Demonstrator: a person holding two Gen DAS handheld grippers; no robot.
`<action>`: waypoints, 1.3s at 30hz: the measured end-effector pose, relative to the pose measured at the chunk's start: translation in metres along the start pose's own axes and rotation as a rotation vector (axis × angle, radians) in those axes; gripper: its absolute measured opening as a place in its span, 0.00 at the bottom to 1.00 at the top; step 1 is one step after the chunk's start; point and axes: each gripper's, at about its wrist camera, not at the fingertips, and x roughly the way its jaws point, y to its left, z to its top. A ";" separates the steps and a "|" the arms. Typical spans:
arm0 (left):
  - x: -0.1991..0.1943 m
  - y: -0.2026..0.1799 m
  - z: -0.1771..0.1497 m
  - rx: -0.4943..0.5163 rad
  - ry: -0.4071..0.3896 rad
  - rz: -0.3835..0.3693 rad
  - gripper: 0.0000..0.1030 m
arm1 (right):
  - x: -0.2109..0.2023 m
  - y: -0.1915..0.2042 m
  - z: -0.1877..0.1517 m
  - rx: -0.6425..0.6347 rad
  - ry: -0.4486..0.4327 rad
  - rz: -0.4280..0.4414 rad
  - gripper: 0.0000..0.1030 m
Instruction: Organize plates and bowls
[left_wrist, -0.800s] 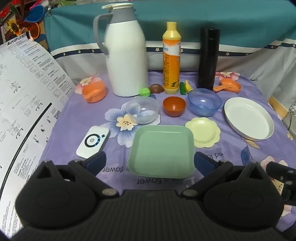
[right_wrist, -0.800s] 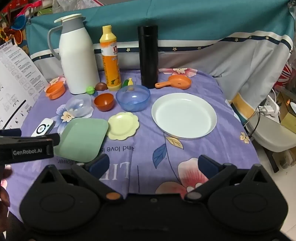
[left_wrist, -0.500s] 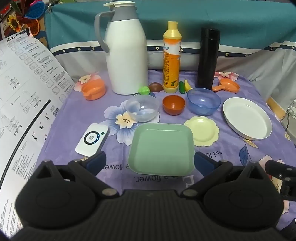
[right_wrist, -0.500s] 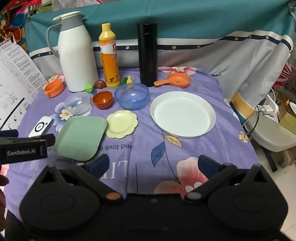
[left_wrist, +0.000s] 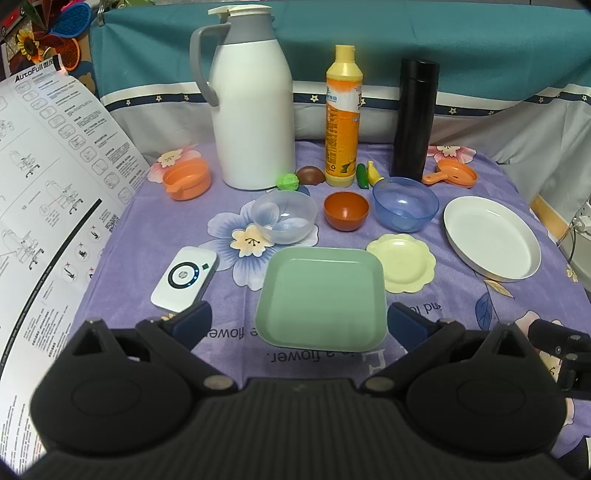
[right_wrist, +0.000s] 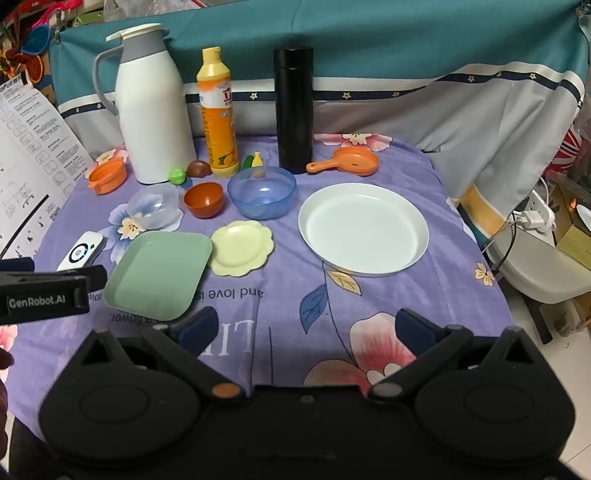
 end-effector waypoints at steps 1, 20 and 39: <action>-0.003 -0.003 0.001 0.000 0.000 0.006 1.00 | 0.000 0.000 0.000 0.000 0.000 0.000 1.00; -0.004 -0.003 0.001 0.001 0.002 0.005 1.00 | 0.002 -0.001 0.002 0.003 -0.001 -0.001 1.00; 0.009 -0.007 -0.003 -0.006 0.030 0.015 1.00 | 0.012 0.002 0.002 0.010 0.029 0.002 1.00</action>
